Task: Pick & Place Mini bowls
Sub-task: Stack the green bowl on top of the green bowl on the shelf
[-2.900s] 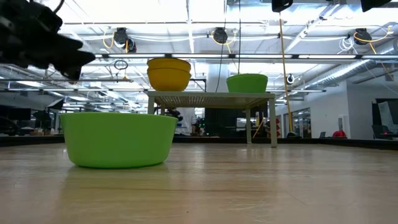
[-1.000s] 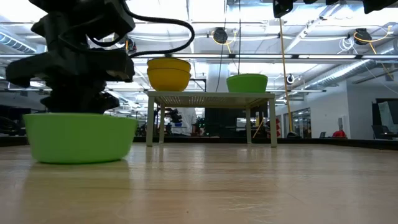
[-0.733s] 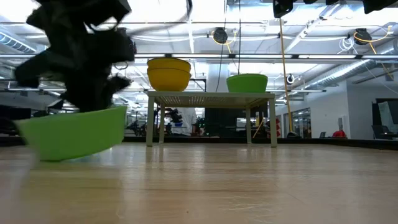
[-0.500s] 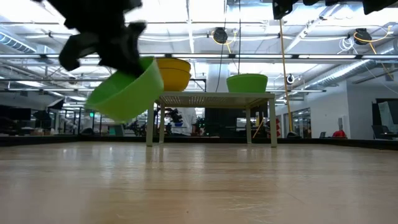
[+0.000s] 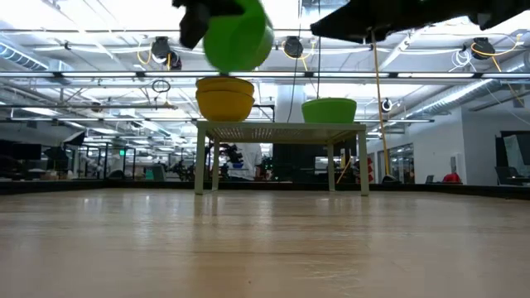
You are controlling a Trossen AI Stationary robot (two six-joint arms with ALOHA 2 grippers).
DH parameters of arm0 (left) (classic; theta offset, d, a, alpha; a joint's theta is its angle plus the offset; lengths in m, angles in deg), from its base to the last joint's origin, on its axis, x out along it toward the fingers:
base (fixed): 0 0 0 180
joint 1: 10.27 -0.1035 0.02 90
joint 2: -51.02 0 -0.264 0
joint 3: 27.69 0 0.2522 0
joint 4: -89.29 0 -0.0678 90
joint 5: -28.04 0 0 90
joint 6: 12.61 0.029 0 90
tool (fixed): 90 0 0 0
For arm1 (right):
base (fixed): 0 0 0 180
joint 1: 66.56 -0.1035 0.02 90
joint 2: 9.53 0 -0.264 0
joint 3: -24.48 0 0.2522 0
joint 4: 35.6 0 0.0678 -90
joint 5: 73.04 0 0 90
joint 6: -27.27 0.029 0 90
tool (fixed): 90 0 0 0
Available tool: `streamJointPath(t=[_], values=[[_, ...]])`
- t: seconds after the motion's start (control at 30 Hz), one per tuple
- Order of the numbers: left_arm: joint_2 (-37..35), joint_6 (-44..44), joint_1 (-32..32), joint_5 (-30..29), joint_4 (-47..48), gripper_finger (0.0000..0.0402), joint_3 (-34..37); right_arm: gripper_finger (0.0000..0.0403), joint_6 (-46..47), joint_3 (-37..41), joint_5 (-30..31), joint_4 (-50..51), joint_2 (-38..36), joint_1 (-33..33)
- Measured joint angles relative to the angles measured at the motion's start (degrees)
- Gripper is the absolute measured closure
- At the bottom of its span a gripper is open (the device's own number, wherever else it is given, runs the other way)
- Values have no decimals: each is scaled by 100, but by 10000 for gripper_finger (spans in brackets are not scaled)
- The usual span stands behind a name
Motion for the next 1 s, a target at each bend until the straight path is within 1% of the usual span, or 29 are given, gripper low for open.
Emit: streamJointPath(t=[0.07,0.1,0.17,0.23,0.37,0.5,0.57,0.63,0.67,0.73,0.8,1.0], values=[[2,455,-80,376,-571,392,0,277,-380,0,466,-496,258,25],[2,680,-105,518,-843,394,0,277,-548,-2,574,-773,385,29],[2,1075,-176,723,-1340,396,0,275,-875,-2,627,-1341,586,29],[2,1287,-259,942,-1679,394,0,269,-1207,-53,662,-1739,760,25],[4,1473,-421,1277,-2081,396,0,238,-1838,-355,1148,-1663,1131,22],[2,1454,-606,1646,-2291,394,0,188,-2264,-792,1233,-1629,1650,83],[7,1444,-697,1701,-2266,396,-3,164,-2359,-1062,1216,-1651,1861,122],[7,1391,-755,1690,-2268,397,-40,143,-2435,-1342,1358,-1669,2066,172],[6,1375,-782,1689,-2297,396,-44,135,-2446,-1483,1527,-1730,2166,186],[-4,1319,-819,1708,-2303,394,-44,125,-2538,-1704,2052,-1808,2301,204],[2,1249,-836,1706,-2317,396,-46,121,-2667,-1873,2295,-1976,2399,237],[-15,1193,-827,1685,-2363,394,-59,133,-2826,-2041,2170,-2594,2404,296]])
